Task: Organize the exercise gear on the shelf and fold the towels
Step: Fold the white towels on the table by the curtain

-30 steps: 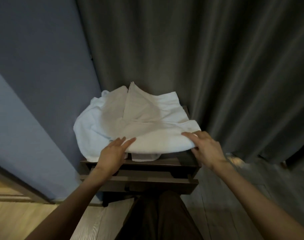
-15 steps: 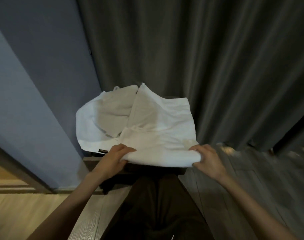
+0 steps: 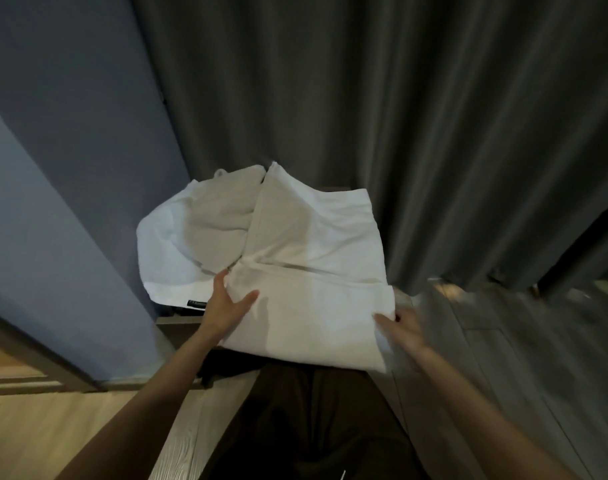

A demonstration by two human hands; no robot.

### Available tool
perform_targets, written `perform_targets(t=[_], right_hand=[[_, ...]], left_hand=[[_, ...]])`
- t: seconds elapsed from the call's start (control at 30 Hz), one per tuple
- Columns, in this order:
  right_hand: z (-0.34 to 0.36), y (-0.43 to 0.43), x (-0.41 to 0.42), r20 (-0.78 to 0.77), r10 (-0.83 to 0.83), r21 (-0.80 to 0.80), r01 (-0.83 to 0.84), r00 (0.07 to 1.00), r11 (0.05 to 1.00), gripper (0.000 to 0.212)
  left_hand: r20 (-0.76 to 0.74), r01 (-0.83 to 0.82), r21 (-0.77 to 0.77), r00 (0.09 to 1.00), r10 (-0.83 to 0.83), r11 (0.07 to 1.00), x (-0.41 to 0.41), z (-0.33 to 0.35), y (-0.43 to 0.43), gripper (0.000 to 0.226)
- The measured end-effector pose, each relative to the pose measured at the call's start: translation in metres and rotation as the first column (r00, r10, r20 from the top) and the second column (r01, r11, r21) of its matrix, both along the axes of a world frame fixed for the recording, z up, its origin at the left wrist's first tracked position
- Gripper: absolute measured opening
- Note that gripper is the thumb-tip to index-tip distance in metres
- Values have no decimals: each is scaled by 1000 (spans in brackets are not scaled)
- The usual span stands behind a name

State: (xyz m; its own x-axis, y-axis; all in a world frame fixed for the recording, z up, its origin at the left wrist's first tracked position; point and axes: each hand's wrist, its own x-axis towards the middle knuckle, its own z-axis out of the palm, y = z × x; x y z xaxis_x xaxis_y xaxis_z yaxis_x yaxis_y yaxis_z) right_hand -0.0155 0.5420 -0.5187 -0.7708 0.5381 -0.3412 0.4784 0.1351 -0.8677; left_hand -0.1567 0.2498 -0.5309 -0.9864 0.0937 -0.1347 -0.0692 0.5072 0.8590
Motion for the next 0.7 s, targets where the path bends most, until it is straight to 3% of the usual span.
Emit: perform_targets(t=[0.07, 0.2, 0.37, 0.47, 0.6, 0.7], right_hand=[[4, -4, -3, -91, -27, 42, 31, 995, 999, 25], [16, 1, -7, -306, 76, 146, -32, 949, 989, 20], [24, 19, -31, -442, 44, 166, 34, 896, 986, 15], [13, 28, -56, -406, -13, 166, 88, 914, 982, 15], [-16, 31, -76, -334, -45, 209, 121, 941, 970, 16], [-16, 31, -81, -419, -41, 265, 166, 907, 950, 19]], left_hand=[[-60, -24, -105, 998, 18, 994, -6, -2, 5, 57], [-174, -46, 37, 983, 52, 998, -14, 9, 11, 19], [-234, -120, 197, 958, 166, 973, -37, 31, 21, 19], [-195, -144, 161, 965, 175, 976, -53, 32, 29, 20], [-139, -172, 41, 975, 176, 984, -64, 19, 35, 37], [-231, -168, 130, 953, 194, 977, -69, 24, 38, 32]])
